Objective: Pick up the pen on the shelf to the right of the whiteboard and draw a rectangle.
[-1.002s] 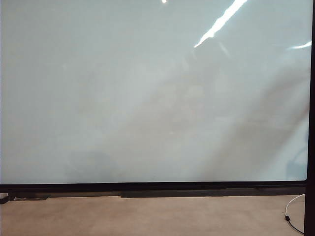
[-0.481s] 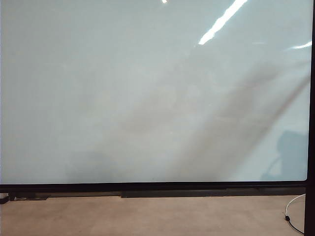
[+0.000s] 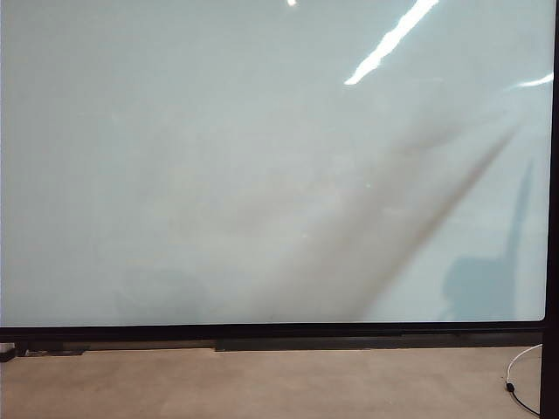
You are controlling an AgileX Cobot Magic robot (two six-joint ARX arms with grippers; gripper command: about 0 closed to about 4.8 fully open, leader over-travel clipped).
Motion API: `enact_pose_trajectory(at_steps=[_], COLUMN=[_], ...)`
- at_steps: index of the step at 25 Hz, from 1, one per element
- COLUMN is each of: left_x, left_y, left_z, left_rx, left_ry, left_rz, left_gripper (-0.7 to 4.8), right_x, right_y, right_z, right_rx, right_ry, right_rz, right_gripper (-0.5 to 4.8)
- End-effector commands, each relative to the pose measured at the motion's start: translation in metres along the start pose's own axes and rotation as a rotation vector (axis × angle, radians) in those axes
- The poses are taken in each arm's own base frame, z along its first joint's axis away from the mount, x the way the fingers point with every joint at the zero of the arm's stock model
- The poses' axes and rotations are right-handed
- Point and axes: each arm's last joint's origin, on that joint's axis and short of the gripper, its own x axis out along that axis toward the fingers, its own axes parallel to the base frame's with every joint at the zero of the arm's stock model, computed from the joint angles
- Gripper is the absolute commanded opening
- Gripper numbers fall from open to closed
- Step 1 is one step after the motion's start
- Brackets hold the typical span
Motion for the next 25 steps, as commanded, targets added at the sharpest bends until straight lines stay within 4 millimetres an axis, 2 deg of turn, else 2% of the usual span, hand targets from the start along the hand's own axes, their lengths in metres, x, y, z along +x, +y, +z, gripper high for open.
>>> enact_pose_trajectory(at_steps=[1,6,14,18,21,25], left_x=[0.000,0.000,0.000,0.000,0.000,0.000], left_y=[0.000,0.000,0.000,0.000,0.000,0.000], left_z=[0.002,0.002,0.002,0.002,0.002,0.002], left_rx=[-0.001,-0.001,-0.001,-0.001,-0.001,-0.001], left_ry=[-0.015,-0.015,-0.015,-0.015,-0.015,-0.015], left_rz=[-0.003,-0.003,-0.003,-0.003,-0.003,-0.003], left_gripper=[-0.05,-0.05,-0.05,-0.05,-0.05,-0.05], right_x=[-0.002,-0.008,-0.015,-0.017,-0.014,0.000], right_y=[0.016,0.044,0.063,0.073,0.076,0.084], right_z=[0.002,0.001,-0.002,0.003,0.008,0.015], right_rx=[-0.066,-0.171,-0.265,-0.351,-0.384,-0.426], right_ry=[0.002,0.020,0.041,0.081,0.103,0.182], right_rz=[0.093,0.254,0.382,0.466,0.506,0.574], right_gripper=[-0.06,-0.06,-0.06,-0.06,-0.06,-0.06])
